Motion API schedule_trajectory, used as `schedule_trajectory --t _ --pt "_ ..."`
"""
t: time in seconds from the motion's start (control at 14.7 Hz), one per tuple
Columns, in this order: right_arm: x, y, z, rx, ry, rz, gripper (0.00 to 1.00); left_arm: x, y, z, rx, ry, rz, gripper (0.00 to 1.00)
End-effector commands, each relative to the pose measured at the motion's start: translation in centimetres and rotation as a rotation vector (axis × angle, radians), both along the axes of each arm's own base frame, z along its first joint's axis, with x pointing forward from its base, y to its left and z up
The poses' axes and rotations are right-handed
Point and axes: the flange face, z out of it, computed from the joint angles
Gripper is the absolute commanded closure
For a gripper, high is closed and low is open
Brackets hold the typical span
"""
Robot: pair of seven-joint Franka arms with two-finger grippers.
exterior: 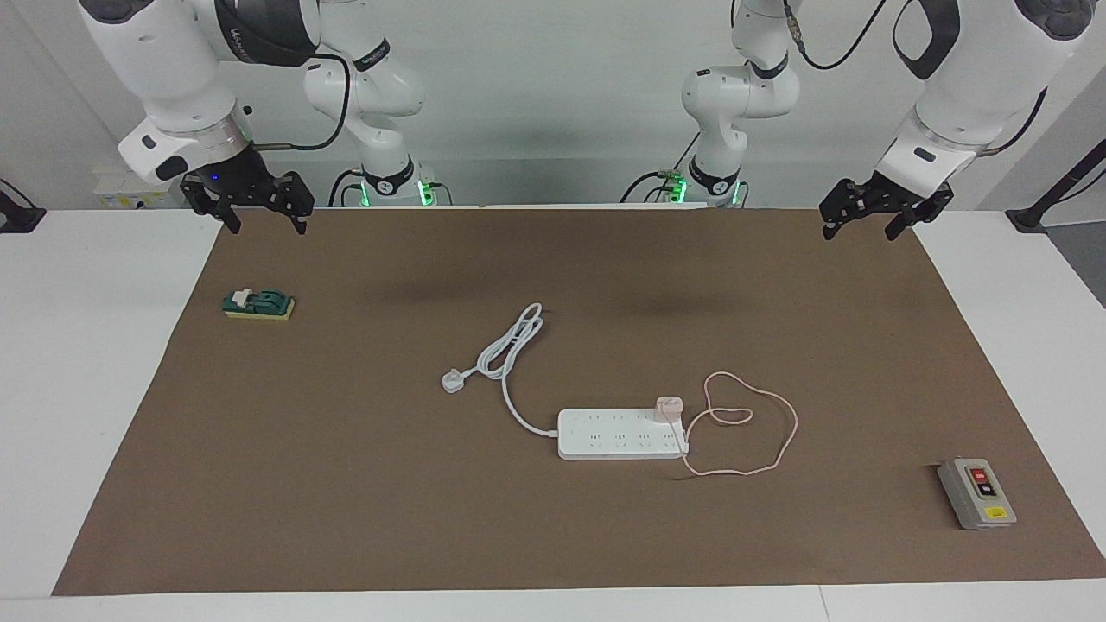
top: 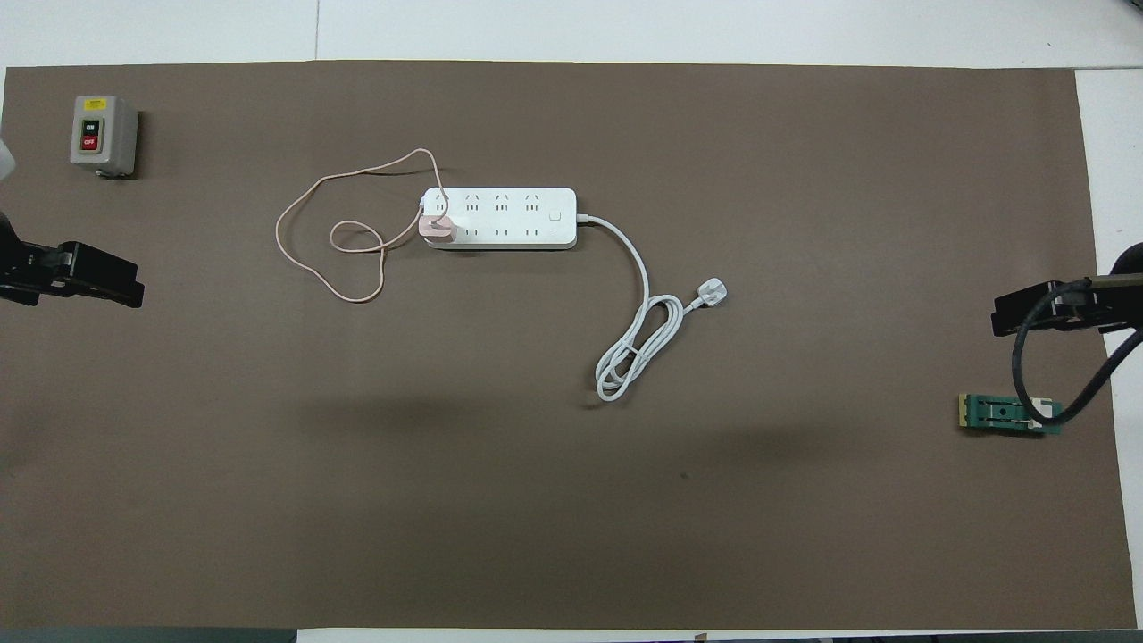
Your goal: Unplug charger and place it aside
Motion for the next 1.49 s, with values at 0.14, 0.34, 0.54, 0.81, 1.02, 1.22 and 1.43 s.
schedule_trajectory --t 0.14,0.34,0.54,0.81,1.02,1.22,1.43 --pt "-0.8 -0.2 0.3 0.016 0.003 -0.009 0.00 -0.1 -0.2 -0.2 -0.002 -0.010 0.004 0.00" --pt "-0.8 -0.2 0.3 0.016 0.003 -0.009 0.00 0.1 -0.6 0.2 -0.001 -0.024 -0.004 0.00" --pt "-1.0 0.4 0.2 0.017 0.020 0.005 0.00 -0.4 -0.2 -0.2 0.001 0.001 0.021 0.00" --pt "-1.2 0.2 0.1 0.021 0.040 0.002 0.00 -0.8 0.4 -2.2 0.018 0.067 0.124 0.00" --pt "-1.1 0.4 0.1 0.022 0.035 0.002 0.00 0.2 0.3 -2.2 0.026 0.066 0.187 0.00" --pt "-0.8 1.1 -0.1 0.019 0.013 -0.013 0.00 4.1 -1.0 -5.2 0.058 0.095 0.382 0.00" --pt "0.2 3.7 -1.4 0.043 -0.028 -0.099 0.00 6.4 -3.3 -7.7 0.081 0.091 0.575 0.00"
